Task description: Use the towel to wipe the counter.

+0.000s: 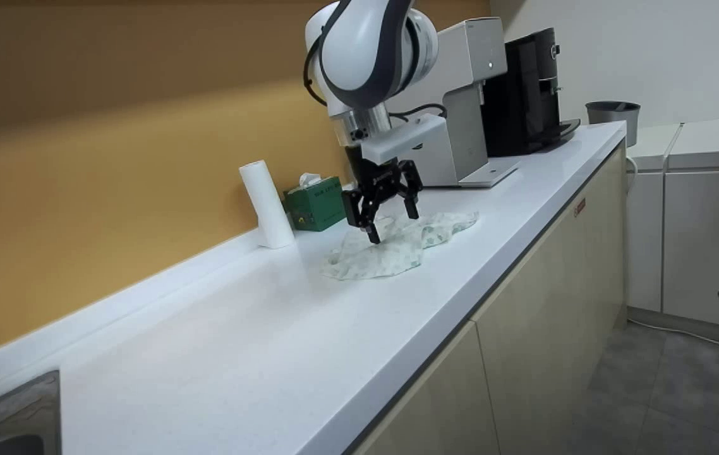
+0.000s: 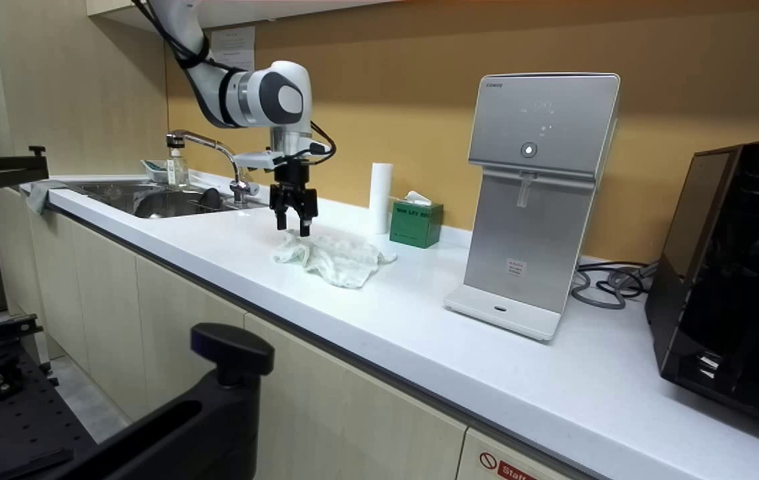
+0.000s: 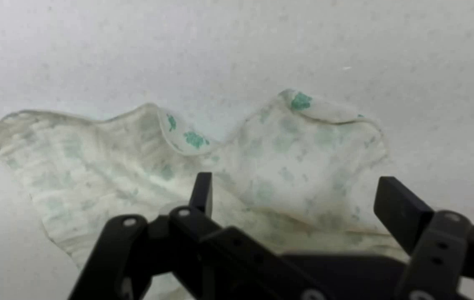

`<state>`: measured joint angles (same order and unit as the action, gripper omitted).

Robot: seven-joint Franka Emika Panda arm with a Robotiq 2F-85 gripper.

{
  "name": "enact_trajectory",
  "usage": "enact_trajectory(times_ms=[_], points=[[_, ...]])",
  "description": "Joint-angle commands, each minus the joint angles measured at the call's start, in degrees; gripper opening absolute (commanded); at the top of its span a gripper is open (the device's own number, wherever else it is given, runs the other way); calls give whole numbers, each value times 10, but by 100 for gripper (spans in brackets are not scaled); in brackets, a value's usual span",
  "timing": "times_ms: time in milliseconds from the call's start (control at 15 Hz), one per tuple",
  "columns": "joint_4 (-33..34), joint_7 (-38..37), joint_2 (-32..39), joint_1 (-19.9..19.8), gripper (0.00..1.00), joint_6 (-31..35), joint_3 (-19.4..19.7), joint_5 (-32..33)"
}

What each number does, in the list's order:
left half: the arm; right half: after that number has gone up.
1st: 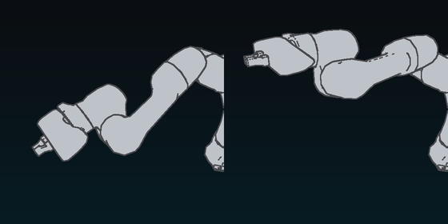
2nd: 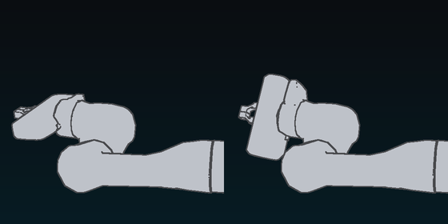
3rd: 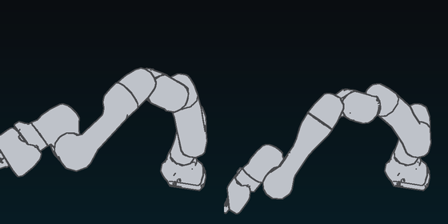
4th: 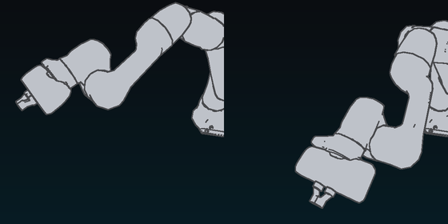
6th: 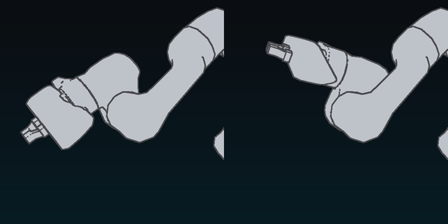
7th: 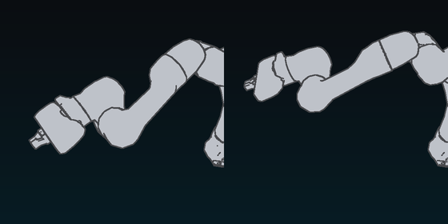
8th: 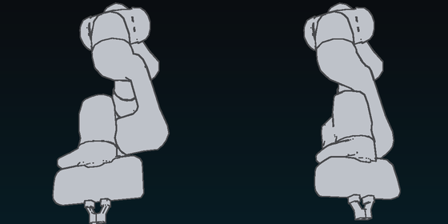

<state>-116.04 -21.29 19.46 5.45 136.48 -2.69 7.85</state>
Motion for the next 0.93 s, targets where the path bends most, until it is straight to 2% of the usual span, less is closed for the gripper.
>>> enact_trajectory(times_ms=[0,200,667,733,800,867], points=[[32,-14,35,25,100,35,31,41],[47,-6,56,30,100,53,42,36],[60,45,76,18,100,36,29,-19],[61,49,78,18,93,34,29,-23],[61,53,80,17,74,35,29,-28],[61,56,82,17,67,34,30,-30]])
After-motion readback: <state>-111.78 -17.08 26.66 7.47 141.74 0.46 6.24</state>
